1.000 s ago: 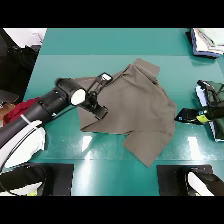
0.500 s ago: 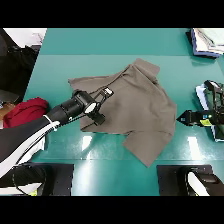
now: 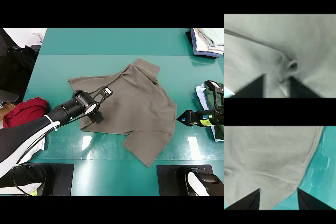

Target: Fold the shirts.

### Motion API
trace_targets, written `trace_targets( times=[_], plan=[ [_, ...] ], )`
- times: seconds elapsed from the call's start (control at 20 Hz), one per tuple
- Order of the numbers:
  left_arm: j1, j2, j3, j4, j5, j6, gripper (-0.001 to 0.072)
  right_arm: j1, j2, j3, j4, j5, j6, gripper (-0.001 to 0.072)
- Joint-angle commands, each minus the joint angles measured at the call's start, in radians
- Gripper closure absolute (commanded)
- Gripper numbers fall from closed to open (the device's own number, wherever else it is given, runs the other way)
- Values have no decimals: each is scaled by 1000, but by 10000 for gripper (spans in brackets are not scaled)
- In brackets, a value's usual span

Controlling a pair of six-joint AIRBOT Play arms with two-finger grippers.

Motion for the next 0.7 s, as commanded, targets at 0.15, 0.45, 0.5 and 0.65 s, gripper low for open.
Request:
trace_targets(
  times=[0.15, 0.45, 0.5, 0.65],
  plan=[
    [0, 5, 0, 16, 5, -22, 671, 0, 1, 0, 0, 3, 3, 205],
    [135, 246, 16, 57, -39, -106, 675, -93, 1, -75, 0, 135, 27, 206],
    [174, 298, 16, 43, -64, -106, 675, -137, 1, -122, 1, 140, 28, 205],
    [245, 406, 16, 33, -103, -108, 675, -296, -6, -272, 69, 61, 25, 213]
  ],
)
